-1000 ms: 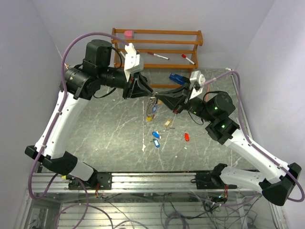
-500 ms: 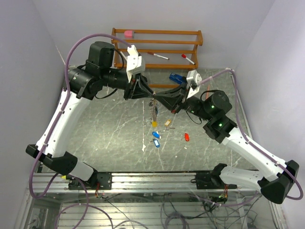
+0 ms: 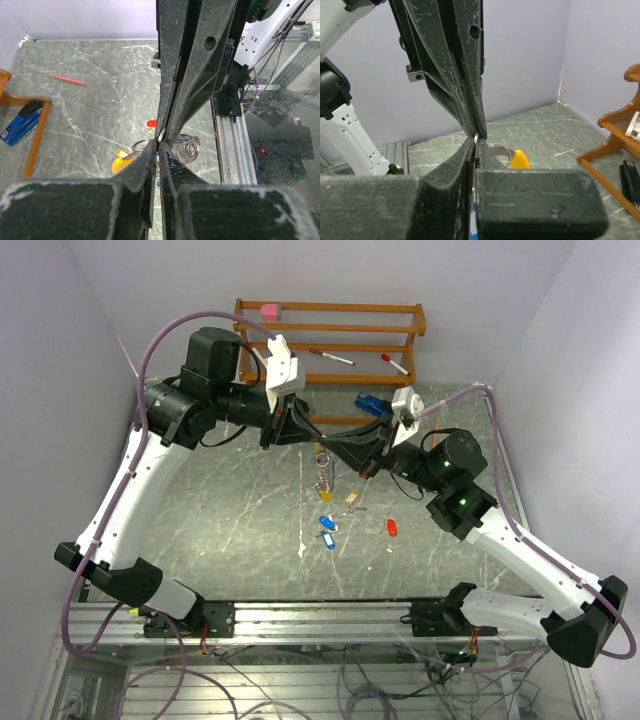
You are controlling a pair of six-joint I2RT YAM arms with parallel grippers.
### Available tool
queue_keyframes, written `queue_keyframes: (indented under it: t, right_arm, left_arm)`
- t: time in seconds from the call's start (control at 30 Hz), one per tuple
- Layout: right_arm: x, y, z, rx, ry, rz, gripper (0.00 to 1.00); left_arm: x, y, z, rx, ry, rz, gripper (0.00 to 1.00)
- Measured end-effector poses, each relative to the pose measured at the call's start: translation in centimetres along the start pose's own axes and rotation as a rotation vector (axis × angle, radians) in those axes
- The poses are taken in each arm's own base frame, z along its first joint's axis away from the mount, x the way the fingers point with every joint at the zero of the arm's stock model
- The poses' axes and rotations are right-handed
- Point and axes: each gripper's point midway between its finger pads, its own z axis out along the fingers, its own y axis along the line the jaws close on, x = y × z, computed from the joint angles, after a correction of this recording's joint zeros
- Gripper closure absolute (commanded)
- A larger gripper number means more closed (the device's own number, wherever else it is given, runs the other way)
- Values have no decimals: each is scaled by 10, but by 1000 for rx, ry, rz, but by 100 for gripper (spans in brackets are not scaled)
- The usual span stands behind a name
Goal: Put the keys on the keyring
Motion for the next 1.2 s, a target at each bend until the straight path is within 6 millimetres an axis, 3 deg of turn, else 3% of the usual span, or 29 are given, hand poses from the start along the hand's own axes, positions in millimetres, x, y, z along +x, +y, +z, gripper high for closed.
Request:
queue_keyframes:
  t: [0.17,0.43,0.47,0.53,0.63,0.7,0.73,0.93,1.07,1.2]
  right_arm:
    - [-1,1,0,-4,-1,1,100]
    - [-1,2,-1,-10,-1,1,95]
    - [-2,2,-2,-7,-1,1,91]
    - [-3,3,-4,-3,0,1,73]
    - [-13,5,-9,12,-19,-10,61]
    - [-22,6,-13,22,-39,-21,35]
    - [-26,6,-15,27,-45,-24,30]
    - [-38,2,-20,73,-54,-42,17]
    - [-31,-10,-25,151,-19,-37,10]
    - [-10,-32,-32,271,64,-11,7]
  left_arm:
    - [-1,-3,0,15,-6,-2,93]
    - [-1,-5,0,35,-7,-1,93]
    - [-1,-5,0,34,-4,3,93]
    - [-1,-6,-2,33,3,19,93]
    - [2,-7,-5,24,32,36,93]
    - [6,-7,-7,19,51,40,93]
    - [9,-7,-8,14,65,43,93]
    - [26,-1,-12,-20,138,62,93]
    - [43,9,-17,-74,213,92,93]
    - [81,19,-24,-147,325,91,93]
